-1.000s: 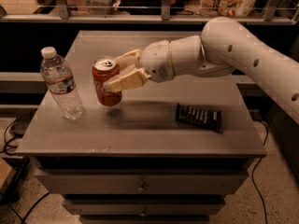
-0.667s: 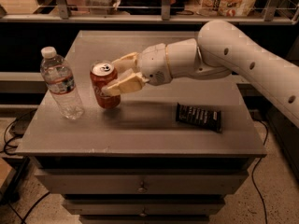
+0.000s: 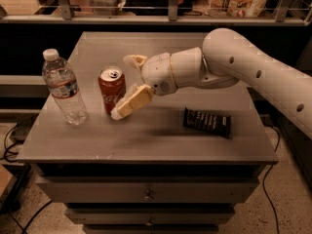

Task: Move coke can near water bottle

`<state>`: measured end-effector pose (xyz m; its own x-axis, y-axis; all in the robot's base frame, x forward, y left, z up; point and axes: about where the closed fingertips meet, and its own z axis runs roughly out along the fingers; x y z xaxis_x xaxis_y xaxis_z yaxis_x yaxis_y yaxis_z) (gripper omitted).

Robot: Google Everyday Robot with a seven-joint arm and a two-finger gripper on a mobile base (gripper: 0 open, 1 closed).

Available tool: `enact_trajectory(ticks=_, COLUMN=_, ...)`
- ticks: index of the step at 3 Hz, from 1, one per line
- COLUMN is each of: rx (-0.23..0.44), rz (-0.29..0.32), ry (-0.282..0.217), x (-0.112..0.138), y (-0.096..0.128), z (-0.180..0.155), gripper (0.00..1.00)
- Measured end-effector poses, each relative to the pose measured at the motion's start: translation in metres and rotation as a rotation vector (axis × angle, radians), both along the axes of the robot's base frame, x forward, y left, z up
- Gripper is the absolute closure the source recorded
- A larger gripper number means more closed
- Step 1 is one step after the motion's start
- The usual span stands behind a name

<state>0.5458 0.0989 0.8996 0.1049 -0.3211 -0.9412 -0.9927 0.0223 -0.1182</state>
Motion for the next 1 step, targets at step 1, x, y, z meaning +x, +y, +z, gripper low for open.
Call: enact_trajectory(ticks=1, rx=0.000, rz=0.000, ry=0.000, x=0.0000, y=0.0001, z=0.0000, gripper=0.00)
